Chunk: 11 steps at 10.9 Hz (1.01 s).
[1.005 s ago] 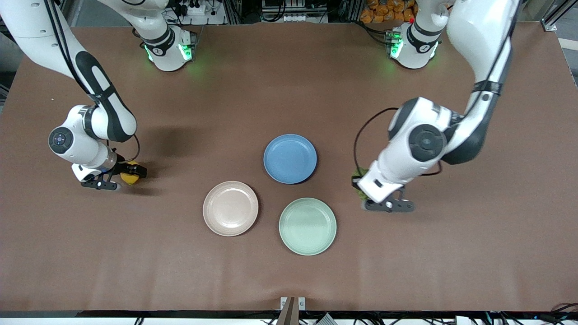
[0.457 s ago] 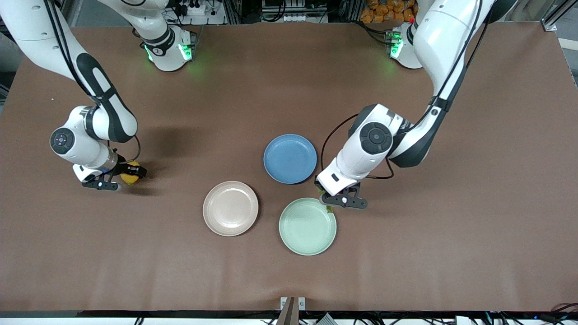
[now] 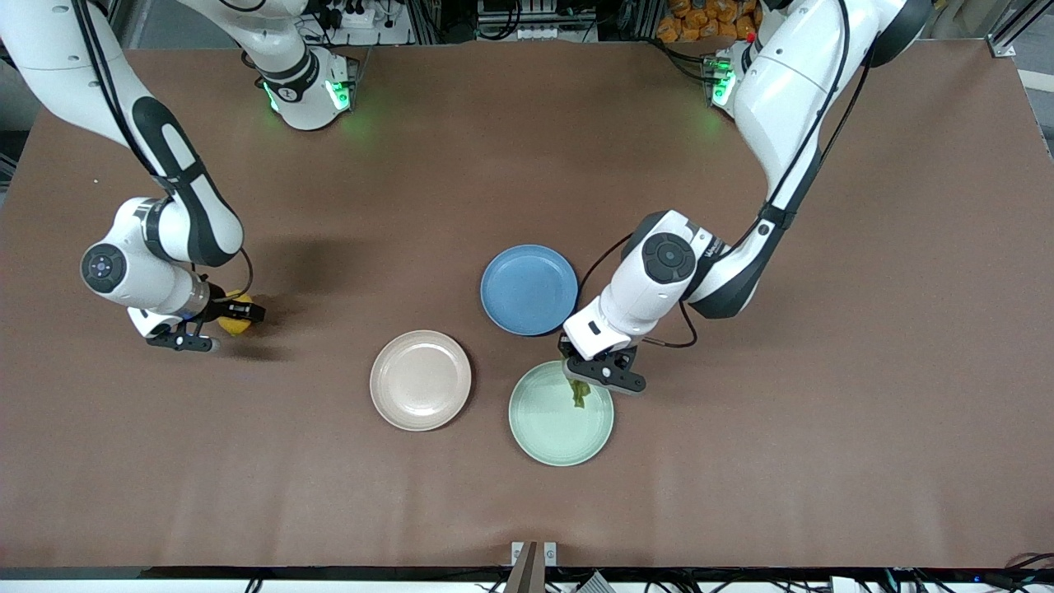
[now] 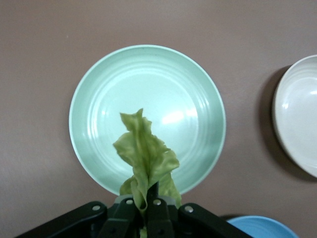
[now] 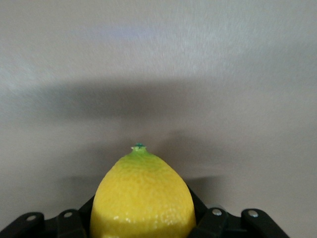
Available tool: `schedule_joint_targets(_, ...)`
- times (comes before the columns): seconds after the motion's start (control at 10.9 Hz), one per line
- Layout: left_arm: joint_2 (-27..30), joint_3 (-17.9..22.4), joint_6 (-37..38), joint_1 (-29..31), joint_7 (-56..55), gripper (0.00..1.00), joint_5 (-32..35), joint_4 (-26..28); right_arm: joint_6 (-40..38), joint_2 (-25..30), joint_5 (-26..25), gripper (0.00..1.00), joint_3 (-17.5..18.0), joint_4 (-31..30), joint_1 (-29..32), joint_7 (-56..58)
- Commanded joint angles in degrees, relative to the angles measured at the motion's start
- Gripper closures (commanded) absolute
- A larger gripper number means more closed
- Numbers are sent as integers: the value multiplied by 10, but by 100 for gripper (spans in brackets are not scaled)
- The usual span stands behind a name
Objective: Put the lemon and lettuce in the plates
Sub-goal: 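Lower the lettuce onto the green plate while the right gripper carries the lemon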
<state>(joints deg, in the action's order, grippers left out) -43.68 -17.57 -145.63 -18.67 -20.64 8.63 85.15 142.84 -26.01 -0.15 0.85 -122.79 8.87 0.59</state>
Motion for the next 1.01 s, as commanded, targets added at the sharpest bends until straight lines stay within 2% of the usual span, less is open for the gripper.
schedule_joint_targets(0.0,-22,19,-17,-2,95,100,10,-23,-27,2,6,52,9,34,-10,-2)
schedule_joint_targets(0.37,-70,19,-18,-12,135,100,11,-56,-27,2,9,52,26,79,-36,-9)
schedule_joint_targets(0.64,-77,26,-22,-22,126,100,10,-60,-27,-2,10,52,27,136,-74,-16)
schedule_joint_targets(0.73,-76,26,-22,-22,128,64,10,-62,-27,-9,13,52,28,157,-89,-16)
schedule_joint_targets(0.82,-76,26,-22,-22,126,21,8,-61,-27,-18,29,52,28,184,-107,-18)
schedule_joint_targets(0.91,-73,26,-22,-22,126,0,4,-61,-27,-25,59,52,27,206,-121,-19)
